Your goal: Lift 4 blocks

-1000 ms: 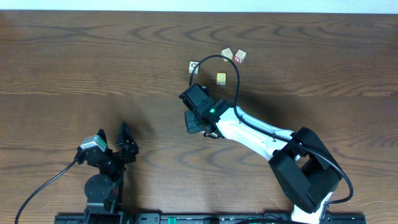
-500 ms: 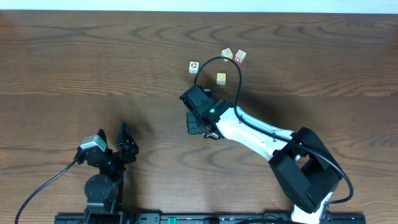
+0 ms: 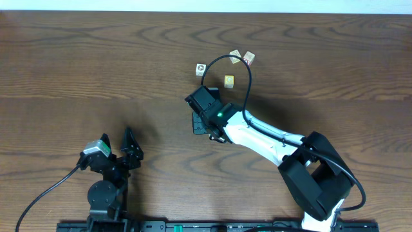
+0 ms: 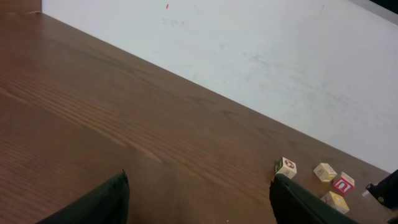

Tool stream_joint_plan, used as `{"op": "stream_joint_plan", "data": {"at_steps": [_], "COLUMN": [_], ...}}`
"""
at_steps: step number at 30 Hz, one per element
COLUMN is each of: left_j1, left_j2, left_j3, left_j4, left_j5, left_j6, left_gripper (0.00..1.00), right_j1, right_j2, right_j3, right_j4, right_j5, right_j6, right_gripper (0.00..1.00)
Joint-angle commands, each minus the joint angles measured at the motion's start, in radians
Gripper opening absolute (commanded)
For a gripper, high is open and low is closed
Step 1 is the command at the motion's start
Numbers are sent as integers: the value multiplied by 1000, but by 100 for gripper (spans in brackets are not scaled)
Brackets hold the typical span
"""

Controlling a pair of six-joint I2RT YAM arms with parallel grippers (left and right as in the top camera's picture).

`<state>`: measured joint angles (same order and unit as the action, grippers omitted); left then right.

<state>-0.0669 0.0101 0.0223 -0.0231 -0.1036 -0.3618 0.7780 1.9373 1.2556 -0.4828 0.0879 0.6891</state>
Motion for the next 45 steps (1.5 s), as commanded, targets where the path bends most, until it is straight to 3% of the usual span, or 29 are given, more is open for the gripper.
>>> {"op": "stream_joint_plan", "data": {"at_steps": [1, 8, 16, 22, 45], "left_j1": [5, 5, 5, 5, 5], "left_j2": [-6, -6, -6, -6, -6], "left_j3": [-18, -18, -18, -18, -18], "left_j4": [-40, -40, -40, -40, -40], "left_j5": [-10, -10, -10, -10, -10], "left_j6": [10, 10, 10, 10, 10], "left_gripper": [73, 73, 73, 73, 73], "right_j1": [8, 10, 47, 60, 61], "right_j2": [12, 12, 12, 12, 12], "right_j3": [4, 4, 4, 4, 4], "right_j4": [-8, -32, -30, -39, -105], "right_j5": [39, 34, 12, 11, 118], "right_j6": [13, 10, -124, -129, 74], "right_gripper": [1, 1, 1, 1, 1]}}
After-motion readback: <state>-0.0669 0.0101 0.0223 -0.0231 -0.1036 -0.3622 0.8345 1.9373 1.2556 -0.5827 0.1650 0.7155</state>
